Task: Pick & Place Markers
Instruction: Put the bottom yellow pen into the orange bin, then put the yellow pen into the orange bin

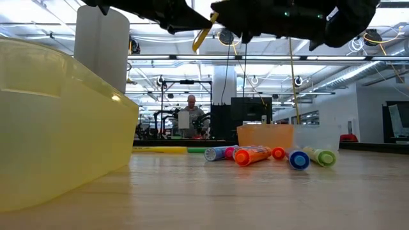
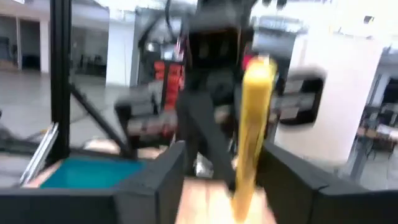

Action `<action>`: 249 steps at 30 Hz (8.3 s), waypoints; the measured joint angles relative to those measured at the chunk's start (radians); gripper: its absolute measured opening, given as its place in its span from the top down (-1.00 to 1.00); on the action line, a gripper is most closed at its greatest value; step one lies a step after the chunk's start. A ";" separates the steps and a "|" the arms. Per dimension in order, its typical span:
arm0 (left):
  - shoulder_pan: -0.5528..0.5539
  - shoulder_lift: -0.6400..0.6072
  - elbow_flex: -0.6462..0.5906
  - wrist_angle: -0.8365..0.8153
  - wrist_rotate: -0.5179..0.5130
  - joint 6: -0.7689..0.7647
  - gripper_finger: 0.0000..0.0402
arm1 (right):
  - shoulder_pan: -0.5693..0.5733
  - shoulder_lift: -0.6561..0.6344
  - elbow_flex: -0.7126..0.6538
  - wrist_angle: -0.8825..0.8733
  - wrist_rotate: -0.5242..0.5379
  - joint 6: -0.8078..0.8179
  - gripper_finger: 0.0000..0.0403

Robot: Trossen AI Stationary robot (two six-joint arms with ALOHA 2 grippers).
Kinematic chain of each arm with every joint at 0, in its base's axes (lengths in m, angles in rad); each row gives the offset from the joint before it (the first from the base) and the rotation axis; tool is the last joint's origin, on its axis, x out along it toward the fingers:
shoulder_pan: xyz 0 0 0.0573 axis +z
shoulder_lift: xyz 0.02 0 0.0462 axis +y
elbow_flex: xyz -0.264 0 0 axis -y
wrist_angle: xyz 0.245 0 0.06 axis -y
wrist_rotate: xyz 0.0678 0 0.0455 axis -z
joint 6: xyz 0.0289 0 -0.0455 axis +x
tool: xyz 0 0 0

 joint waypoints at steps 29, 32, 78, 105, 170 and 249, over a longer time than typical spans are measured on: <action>-0.002 0.000 0.001 -0.104 -0.032 -0.160 0.80 | -0.127 -0.416 -0.075 -0.800 0.586 -0.011 0.91; -0.001 0.000 0.001 -0.120 -0.036 -0.179 0.80 | -0.169 -0.520 -0.170 -0.793 0.572 0.060 0.91; 0.027 0.000 0.001 -0.122 -0.048 -0.229 0.79 | -0.531 -0.074 -0.321 -0.057 0.171 0.180 0.01; 0.041 0.159 -0.001 -0.691 -0.053 -0.433 0.79 | -0.177 -0.176 -0.043 -0.796 -0.083 0.060 -0.05; 0.077 -0.020 -0.002 -0.167 0.102 -0.012 0.89 | -0.143 -0.060 -0.044 -0.368 0.020 -0.015 0.02; 0.076 0.110 0.001 -0.064 0.076 -0.225 0.13 | -0.656 -0.096 0.072 -0.953 0.046 0.157 0.83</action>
